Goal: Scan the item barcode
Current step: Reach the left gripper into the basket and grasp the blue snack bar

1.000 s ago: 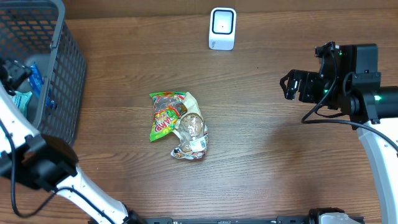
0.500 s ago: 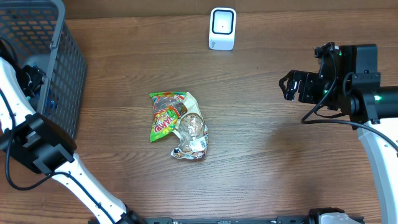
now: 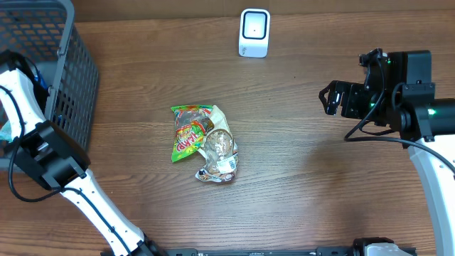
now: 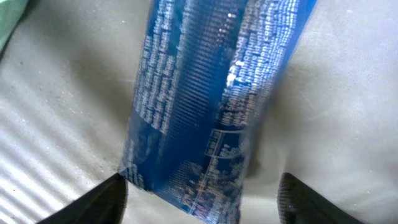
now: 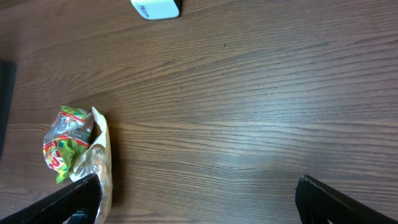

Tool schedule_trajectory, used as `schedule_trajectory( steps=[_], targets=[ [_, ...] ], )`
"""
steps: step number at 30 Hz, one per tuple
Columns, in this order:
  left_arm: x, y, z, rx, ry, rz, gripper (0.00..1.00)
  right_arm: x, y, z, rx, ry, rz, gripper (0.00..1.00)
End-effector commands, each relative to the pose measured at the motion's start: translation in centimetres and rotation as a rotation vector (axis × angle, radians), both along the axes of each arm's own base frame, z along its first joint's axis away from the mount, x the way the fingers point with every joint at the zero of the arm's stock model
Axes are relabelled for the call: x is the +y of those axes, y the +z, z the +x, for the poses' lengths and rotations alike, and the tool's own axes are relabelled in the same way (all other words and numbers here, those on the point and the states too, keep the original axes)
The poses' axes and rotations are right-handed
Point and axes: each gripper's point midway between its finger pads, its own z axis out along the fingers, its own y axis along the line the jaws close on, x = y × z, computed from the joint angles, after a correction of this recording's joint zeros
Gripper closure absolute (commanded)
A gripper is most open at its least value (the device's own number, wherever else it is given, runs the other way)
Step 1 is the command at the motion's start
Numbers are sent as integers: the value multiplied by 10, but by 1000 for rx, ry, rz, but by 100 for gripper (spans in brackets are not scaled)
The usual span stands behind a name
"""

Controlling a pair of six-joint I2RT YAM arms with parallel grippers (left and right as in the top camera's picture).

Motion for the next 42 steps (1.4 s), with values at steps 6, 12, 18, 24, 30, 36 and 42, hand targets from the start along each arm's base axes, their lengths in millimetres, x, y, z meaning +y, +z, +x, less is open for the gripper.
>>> schedule_trajectory(
  steps=[6,12,18,24,30,36,42],
  targets=[
    [-3,-4,3,2,-2,-7,96,2,8,2,-20,8,7,0],
    [-6,12,1,-8,-4,0,96,2,8,2,-22,8,7,0],
    [-19,90,-4,-93,-39,61,96,2,8,3,-25,8,8,0],
    [-32,134,-12,-142,-68,97,96,2,8,3,-26,8,7,0],
    [-29,148,-16,-148,-69,140,96,2,9,4,-31,8,7,0],
    [-4,113,15,-167,-148,188,30,3,11,6,-42,8,8,0],
    [-13,36,16,-56,-157,47,37,3,11,6,-41,8,8,0]
  ],
)
